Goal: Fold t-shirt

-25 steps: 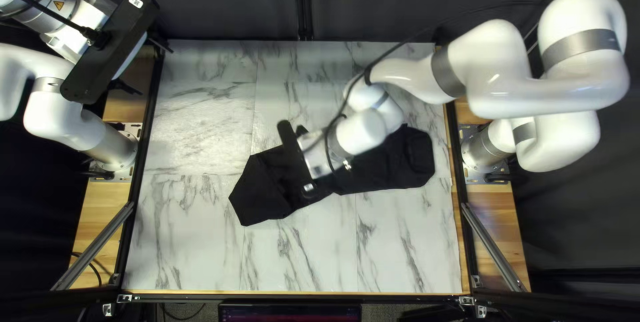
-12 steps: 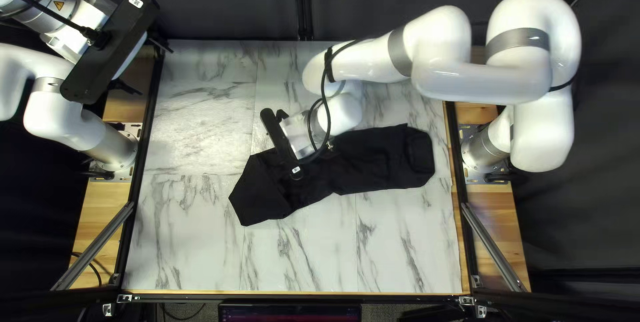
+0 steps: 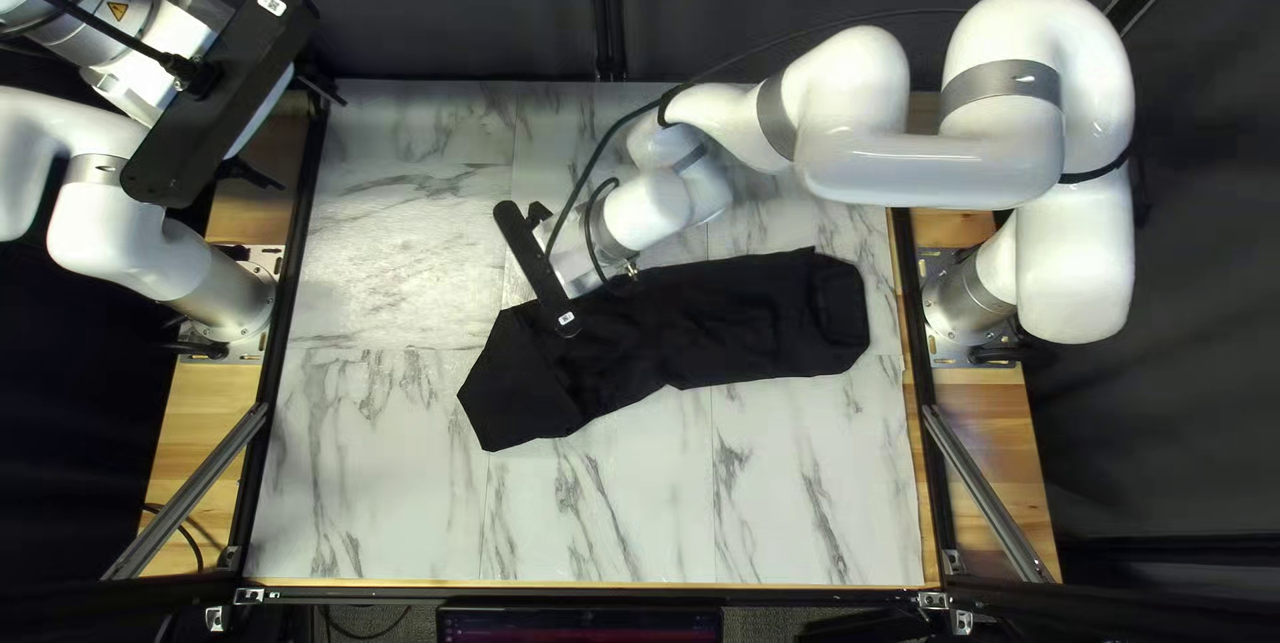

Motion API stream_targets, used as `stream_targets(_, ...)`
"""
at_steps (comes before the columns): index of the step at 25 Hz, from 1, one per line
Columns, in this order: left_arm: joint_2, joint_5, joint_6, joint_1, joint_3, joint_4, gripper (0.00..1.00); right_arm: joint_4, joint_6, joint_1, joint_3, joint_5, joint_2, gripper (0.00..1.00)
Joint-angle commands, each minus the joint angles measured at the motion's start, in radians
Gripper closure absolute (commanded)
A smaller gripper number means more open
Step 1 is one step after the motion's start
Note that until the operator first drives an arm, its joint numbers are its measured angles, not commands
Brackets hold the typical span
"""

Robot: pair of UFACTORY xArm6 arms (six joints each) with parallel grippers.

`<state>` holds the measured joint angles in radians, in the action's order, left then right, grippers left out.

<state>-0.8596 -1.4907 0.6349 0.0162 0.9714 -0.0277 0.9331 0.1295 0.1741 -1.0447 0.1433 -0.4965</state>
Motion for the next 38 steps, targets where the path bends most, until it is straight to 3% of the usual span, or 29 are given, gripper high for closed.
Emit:
stream_targets(1, 0.000, 0.000, 0.000, 0.000, 0.000, 0.000, 0.00, -0.001, -0.001, 0.000, 0.000, 0.000, 0.000, 0.04)
stream_targets(2, 0.000, 0.000, 0.000, 0.000, 0.000, 0.000, 0.00, -0.001, -0.001, 0.000, 0.000, 0.000, 0.000, 0.03)
stream_targets(3, 0.000, 0.000, 0.000, 0.000, 0.000, 0.000, 0.00, -0.494, -0.462, -0.130, 0.008, -0.070, 0.032, 0.03)
stream_targets(4, 0.000, 0.000, 0.000, 0.000, 0.000, 0.000, 0.00, -0.300, -0.269, -0.125, 0.024, -0.097, 0.082, 0.01)
stream_targets(9, 0.000, 0.000, 0.000, 0.000, 0.000, 0.000, 0.00, 0.019, 0.091, -0.158, 0.137, -0.156, 0.277, 0.00)
stream_targets(18, 0.000, 0.000, 0.000, 0.000, 0.000, 0.000, 0.00, 0.043, 0.117, -0.155, 0.146, -0.154, 0.287, 0.00)
stream_targets(19, 0.000, 0.000, 0.000, 0.000, 0.000, 0.000, 0.00, 0.029, 0.111, -0.152, 0.169, -0.144, 0.301, 0.00)
stream_targets(21, 0.000, 0.000, 0.000, 0.000, 0.000, 0.000, 0.00, -0.204, -0.068, -0.195, 0.218, -0.173, 0.367, 0.00)
stream_targets(22, 0.000, 0.000, 0.000, 0.000, 0.000, 0.000, 0.00, -0.377, -0.193, -0.240, 0.225, -0.234, 0.416, 0.00)
stream_targets(23, 0.000, 0.000, 0.000, 0.000, 0.000, 0.000, 0.00, -0.428, -0.226, -0.255, 0.219, -0.263, 0.429, 0.00)
stream_targets(25, 0.000, 0.000, 0.000, 0.000, 0.000, 0.000, 0.00, -0.562, -0.294, -0.320, 0.137, -0.425, 0.455, 0.00)
stream_targets(30, 0.000, 0.000, 0.000, 0.000, 0.000, 0.000, 0.00, -0.644, -0.268, -0.402, -0.072, -0.730, 0.420, 0.00)
stream_targets(34, 0.000, 0.000, 0.000, 0.000, 0.000, 0.000, 0.00, -0.709, -0.242, -0.404, -0.174, -0.904, 0.376, 0.00)
stream_targets(38, 0.000, 0.000, 0.000, 0.000, 0.000, 0.000, 0.00, -0.719, -0.232, -0.401, -0.197, -0.935, 0.362, 0.00)
